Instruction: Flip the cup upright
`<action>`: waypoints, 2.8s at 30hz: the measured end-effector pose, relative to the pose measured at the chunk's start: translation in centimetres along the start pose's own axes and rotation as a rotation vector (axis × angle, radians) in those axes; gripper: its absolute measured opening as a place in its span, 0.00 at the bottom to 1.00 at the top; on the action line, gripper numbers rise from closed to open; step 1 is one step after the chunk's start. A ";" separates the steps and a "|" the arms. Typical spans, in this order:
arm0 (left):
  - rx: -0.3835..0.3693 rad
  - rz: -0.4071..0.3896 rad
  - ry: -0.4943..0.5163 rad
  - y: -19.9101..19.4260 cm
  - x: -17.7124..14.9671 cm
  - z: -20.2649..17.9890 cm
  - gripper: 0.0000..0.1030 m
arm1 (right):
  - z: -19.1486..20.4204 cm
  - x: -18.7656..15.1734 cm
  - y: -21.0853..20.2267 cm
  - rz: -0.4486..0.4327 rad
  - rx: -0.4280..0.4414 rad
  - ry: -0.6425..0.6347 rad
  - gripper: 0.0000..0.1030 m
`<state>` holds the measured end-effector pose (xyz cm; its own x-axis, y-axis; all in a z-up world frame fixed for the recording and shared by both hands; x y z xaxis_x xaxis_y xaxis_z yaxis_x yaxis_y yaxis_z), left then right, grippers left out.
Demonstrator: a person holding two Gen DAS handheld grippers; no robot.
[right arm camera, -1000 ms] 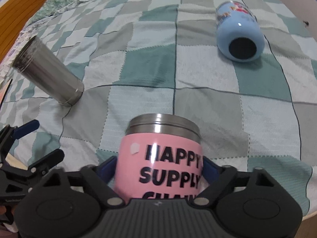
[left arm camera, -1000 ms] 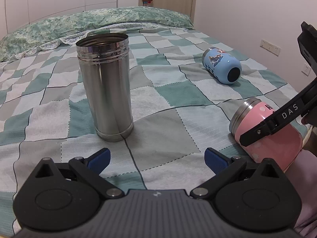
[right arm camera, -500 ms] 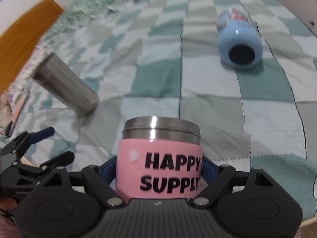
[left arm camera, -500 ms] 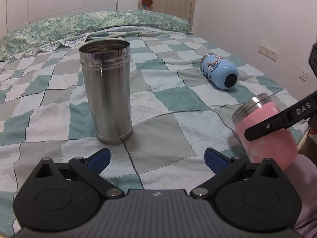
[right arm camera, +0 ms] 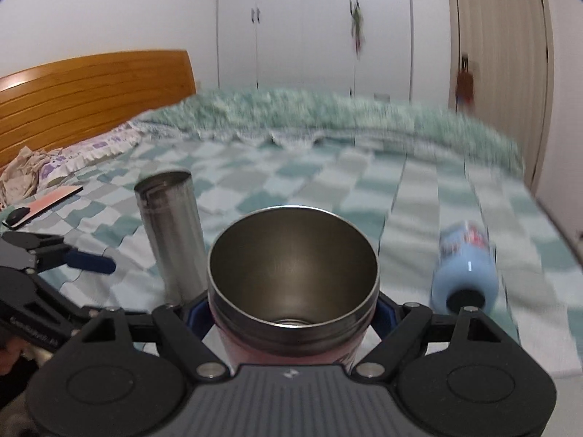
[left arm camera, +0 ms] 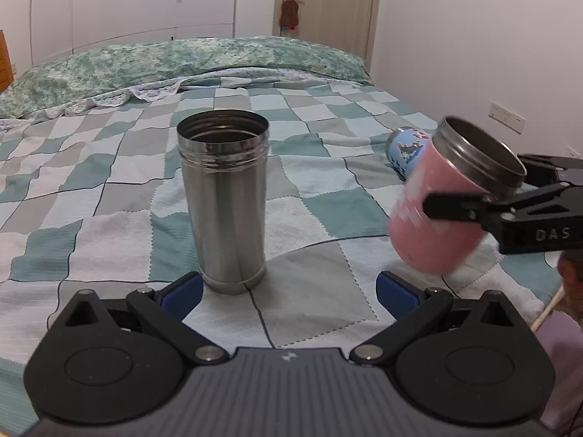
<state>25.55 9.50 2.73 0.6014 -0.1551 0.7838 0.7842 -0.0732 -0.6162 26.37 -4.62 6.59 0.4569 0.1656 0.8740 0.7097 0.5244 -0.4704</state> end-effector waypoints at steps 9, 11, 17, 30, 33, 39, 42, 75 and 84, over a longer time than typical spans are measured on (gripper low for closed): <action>0.045 0.003 -0.010 0.7 0.0 0.6 1.00 | -0.6 0.1 3.3 -0.060 -0.015 -0.032 0.81; 0.060 0.000 -0.013 0.9 0.0 0.9 1.00 | -0.7 -0.5 3.9 -0.055 -0.014 -0.035 0.81; 0.084 0.012 -0.029 1.6 -0.1 1.4 1.00 | -0.6 -1.1 5.2 -0.052 -0.020 -0.061 0.81; 0.111 0.025 -0.036 1.6 -0.7 1.4 1.00 | -0.4 -2.7 6.3 -0.055 -0.009 -0.091 0.81; 0.114 0.016 -0.036 1.0 -0.7 1.3 1.00 | -0.3 -2.6 5.4 -0.084 0.004 -0.076 0.98; 0.103 -0.053 -0.038 -2.2 -0.5 -0.5 1.00 | 0.4 -1.6 -0.4 -0.241 0.019 -0.084 1.00; 0.098 -0.128 -0.049 -4.6 -0.5 -2.1 1.00 | 0.5 -1.8 -3.7 -0.286 -0.007 -0.110 1.00; 0.260 -0.512 -0.136 -8.5 -9.0 -10.9 1.00 | -2.6 -14.2 -16.1 -0.412 -0.154 -0.177 1.00; 0.260 -0.518 -0.139 -8.5 -9.0 -10.9 1.00 | -2.5 -14.2 -15.7 -0.408 -0.159 -0.184 1.00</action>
<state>11.78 0.78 0.09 0.1314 -0.0317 0.9908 0.9819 0.1419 -0.1256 10.09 -17.26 1.28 0.0318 0.1253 0.9916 0.8912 0.4456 -0.0848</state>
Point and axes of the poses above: each gripper's, at about its wrist camera, not at the fingertips, and y roughly the way its jaws point, z to its left, x to its top, the point moved 8 cm from there along y, roughly the way its jaws point, and after that the axes turned 12 degrees about x, right-handed, at the moved point
